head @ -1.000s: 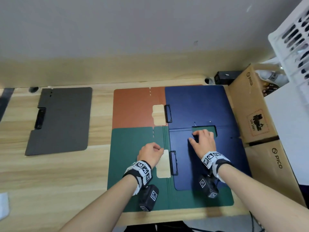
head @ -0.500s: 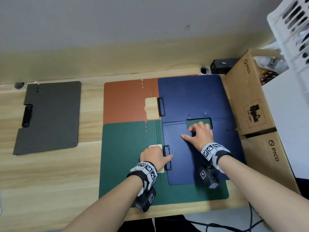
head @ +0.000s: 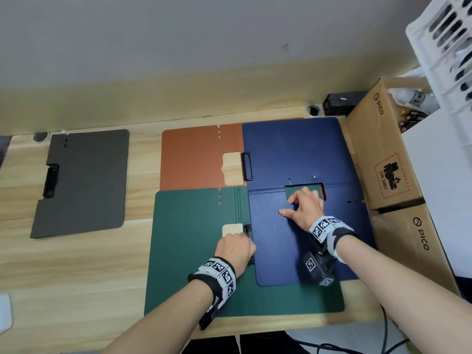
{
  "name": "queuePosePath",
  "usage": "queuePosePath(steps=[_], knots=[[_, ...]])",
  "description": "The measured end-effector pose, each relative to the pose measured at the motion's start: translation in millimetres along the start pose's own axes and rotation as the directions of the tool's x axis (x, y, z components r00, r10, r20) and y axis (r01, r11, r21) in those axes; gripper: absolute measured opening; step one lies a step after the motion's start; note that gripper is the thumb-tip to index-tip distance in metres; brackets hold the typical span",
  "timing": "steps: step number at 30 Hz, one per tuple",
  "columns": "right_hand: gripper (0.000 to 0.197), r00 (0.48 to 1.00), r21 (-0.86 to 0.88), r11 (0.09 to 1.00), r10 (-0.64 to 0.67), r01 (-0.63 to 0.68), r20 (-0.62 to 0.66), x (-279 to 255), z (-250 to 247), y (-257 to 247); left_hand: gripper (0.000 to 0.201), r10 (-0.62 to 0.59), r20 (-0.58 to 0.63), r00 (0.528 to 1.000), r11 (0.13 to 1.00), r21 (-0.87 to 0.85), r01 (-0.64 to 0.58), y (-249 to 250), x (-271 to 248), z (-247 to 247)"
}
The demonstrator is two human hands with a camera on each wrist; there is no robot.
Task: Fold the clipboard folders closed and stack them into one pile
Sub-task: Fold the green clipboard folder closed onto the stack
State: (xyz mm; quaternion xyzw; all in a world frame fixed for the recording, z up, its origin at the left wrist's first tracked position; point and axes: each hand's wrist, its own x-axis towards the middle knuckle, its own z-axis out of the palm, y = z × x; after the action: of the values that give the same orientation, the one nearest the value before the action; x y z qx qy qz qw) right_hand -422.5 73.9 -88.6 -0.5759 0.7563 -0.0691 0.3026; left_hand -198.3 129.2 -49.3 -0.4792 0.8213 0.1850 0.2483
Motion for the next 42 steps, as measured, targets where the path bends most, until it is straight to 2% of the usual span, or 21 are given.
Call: queuePosePath(steps=[4, 8, 11, 13, 15, 18, 20, 24, 27, 30, 33, 36, 38, 42], knots=[[0.036, 1.000, -0.006, 1.000, -0.011, 0.011, -0.020, 0, 3, -1, 0.017, -0.117, 0.003, 0.993, 0.992, -0.040, 0.117, -10, -7, 3], [0.036, 0.999, -0.084, 0.996, -0.007, 0.005, -0.032, -1, 2, -2, 0.044, -0.211, -0.048, 0.976, 0.968, -0.146, 0.203, -20, -5, 10], [0.037, 0.998, -0.111, 0.993, 0.021, -0.027, -0.051, -5, 3, -5, 0.052, -0.219, -0.056, 0.974, 0.959, -0.198, 0.204, -28, -5, 14], [0.042, 0.995, -0.107, 0.994, 0.018, -0.028, -0.095, -10, 3, -10, 0.052, -0.248, -0.076, 0.966, 0.932, -0.290, 0.217, -39, -12, 14], [0.046, 0.989, -0.095, 0.995, 0.006, -0.021, -0.149, -17, 4, -18, 0.045, -0.307, -0.103, 0.946, 0.890, -0.382, 0.248, -59, -24, 14], [0.047, 0.985, -0.093, 0.996, -0.016, 0.000, -0.172, -32, 10, -34, 0.024, -0.448, -0.105, 0.888, 0.780, -0.532, 0.330, -105, -45, 21], [0.045, 0.988, -0.077, 0.997, -0.030, 0.019, -0.149, -44, 17, -45, 0.017, -0.532, -0.087, 0.842, 0.703, -0.600, 0.382, -140, -59, 30], [0.037, 0.995, -0.087, 0.993, -0.089, 0.085, -0.051, -76, 39, -69, 0.033, -0.634, -0.078, 0.769, 0.599, -0.679, 0.425, -200, -83, 55], [0.036, 0.989, -0.102, 0.984, -0.147, 0.147, 0.010, -101, 62, -84, 0.048, -0.661, -0.026, 0.750, 0.533, -0.719, 0.446, -222, -93, 68], [0.041, 0.991, -0.107, 0.986, -0.121, 0.128, 0.064, -127, 84, -97, 0.056, -0.645, 0.060, 0.762, 0.391, -0.831, 0.396, -223, -93, 76], [0.048, 0.994, -0.063, 0.996, -0.056, 0.062, 0.089, -146, 100, -109, 0.058, -0.640, 0.165, 0.750, 0.164, -0.925, 0.344, -222, -89, 83], [0.055, 0.998, -0.028, 0.999, -0.023, 0.025, 0.064, -150, 108, -116, 0.049, -0.627, 0.249, 0.738, -0.067, -0.961, 0.267, -229, -89, 90], [0.059, 0.999, -0.018, 1.000, 0.006, -0.005, 0.054, -150, 108, -119, 0.043, -0.588, 0.265, 0.765, -0.143, -0.964, 0.224, -232, -98, 93], [0.059, 0.998, 0.001, 1.000, 0.002, -0.002, 0.069, -149, 107, -126, 0.034, -0.443, 0.258, 0.859, -0.212, -0.961, 0.180, -221, -132, 89]])
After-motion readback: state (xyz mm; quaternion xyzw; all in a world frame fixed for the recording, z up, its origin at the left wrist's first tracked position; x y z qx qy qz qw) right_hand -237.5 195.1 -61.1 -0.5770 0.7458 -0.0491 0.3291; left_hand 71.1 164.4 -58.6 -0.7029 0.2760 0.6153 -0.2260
